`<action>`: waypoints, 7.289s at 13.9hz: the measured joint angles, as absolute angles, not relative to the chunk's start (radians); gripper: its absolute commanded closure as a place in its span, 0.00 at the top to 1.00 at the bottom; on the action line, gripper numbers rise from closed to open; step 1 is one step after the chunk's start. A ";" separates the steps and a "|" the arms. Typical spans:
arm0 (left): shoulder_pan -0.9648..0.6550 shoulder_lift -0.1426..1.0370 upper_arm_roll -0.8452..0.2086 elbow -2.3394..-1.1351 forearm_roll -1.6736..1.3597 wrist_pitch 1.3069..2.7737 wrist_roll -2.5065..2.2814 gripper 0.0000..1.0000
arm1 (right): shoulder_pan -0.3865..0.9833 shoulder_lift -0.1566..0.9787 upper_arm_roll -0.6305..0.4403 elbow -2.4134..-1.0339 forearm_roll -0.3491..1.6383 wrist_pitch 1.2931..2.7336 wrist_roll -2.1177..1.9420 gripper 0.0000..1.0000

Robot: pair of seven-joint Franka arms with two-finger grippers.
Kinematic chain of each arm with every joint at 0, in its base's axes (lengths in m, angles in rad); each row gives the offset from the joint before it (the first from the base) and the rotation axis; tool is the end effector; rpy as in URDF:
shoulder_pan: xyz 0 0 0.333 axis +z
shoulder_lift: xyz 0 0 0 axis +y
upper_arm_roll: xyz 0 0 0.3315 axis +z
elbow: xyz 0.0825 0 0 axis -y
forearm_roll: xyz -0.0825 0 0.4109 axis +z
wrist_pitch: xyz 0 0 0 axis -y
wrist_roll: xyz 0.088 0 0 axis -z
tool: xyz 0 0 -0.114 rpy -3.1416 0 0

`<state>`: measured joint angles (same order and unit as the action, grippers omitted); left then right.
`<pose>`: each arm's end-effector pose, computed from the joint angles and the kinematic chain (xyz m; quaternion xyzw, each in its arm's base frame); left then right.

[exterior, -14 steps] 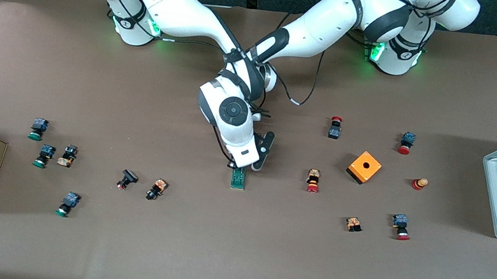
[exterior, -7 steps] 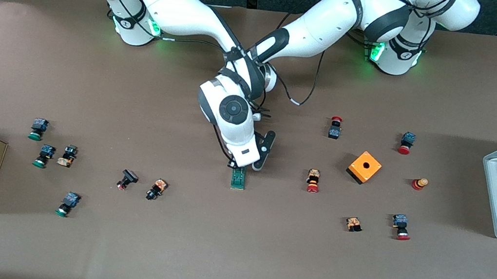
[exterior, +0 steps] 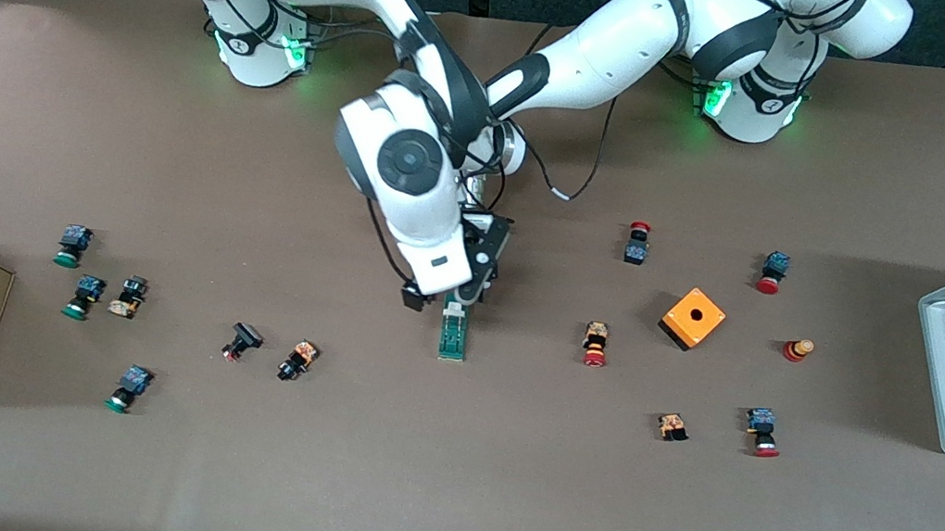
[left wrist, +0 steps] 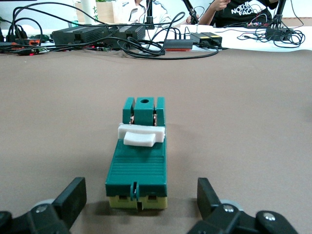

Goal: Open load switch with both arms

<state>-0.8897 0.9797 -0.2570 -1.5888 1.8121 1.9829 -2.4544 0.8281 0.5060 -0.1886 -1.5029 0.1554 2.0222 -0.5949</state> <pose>0.3647 -0.5976 0.0543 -0.8345 -0.0301 -0.5497 0.0241 0.5665 0.4597 0.3757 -0.8272 -0.5612 -0.0110 0.0252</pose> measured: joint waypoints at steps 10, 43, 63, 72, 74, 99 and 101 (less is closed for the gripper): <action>-0.895 0.925 -0.274 -1.548 1.521 1.983 -1.935 1.00 | 0.744 0.297 -0.320 -1.493 0.155 1.801 -0.595 1.00; -0.308 0.302 -0.248 -1.330 0.291 1.565 -0.116 1.00 | -0.019 0.155 -0.051 -1.561 -0.001 1.775 -0.428 1.00; -0.023 -0.023 -0.001 -1.720 0.060 1.723 0.030 1.00 | 0.020 0.038 -0.061 -1.663 -0.003 1.752 -0.012 1.00; -0.048 0.054 -0.007 -1.641 0.065 1.715 -0.212 1.00 | 0.017 0.064 -0.059 -1.588 -0.002 1.634 -0.004 1.00; -0.050 0.056 -0.007 -1.614 0.065 1.714 -0.219 1.00 | -0.022 0.072 -0.061 -1.589 -0.002 1.629 -0.019 1.00; -0.054 0.114 -0.009 -1.581 0.065 1.713 -0.221 1.00 | -0.021 0.050 -0.043 -1.705 -0.002 1.752 -0.046 1.00; -0.054 0.114 -0.009 -1.581 0.065 1.713 -0.221 1.00 | -0.021 0.041 -0.043 -1.704 -0.002 1.752 -0.046 1.00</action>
<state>-0.0537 0.1137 -0.0091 -1.5807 0.0652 1.7127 -0.2208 -0.0208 0.0407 -0.0434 -1.7043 -0.0016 1.7520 -0.0463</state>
